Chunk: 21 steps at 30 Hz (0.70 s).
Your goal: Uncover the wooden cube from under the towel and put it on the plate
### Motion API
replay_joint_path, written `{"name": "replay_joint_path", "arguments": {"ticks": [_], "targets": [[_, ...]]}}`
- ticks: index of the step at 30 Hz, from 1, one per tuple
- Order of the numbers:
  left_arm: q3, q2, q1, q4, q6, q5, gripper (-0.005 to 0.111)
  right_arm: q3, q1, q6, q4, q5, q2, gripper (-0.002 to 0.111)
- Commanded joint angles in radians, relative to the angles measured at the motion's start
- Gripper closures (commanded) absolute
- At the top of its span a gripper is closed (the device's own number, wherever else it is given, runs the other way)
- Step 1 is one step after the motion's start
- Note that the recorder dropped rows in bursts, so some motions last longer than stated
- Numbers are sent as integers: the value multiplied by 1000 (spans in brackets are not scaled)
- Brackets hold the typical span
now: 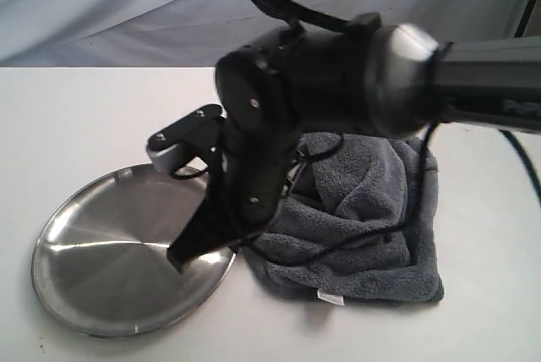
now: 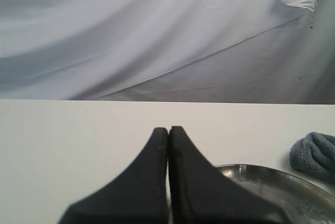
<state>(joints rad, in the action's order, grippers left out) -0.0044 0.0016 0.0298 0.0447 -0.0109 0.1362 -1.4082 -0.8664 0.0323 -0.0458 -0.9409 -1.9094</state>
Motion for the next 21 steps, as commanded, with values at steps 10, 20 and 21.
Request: {"name": "replay_joint_path", "arguments": {"ticks": [10, 20, 21], "targets": [[4, -2, -2, -1, 2, -1, 105, 567, 345, 52, 126, 211, 392, 108], [4, -2, -2, -1, -2, -1, 105, 436, 601, 20, 159, 260, 321, 108], [4, -2, -2, -1, -2, -1, 105, 405, 603, 20, 160, 253, 297, 108]]}}
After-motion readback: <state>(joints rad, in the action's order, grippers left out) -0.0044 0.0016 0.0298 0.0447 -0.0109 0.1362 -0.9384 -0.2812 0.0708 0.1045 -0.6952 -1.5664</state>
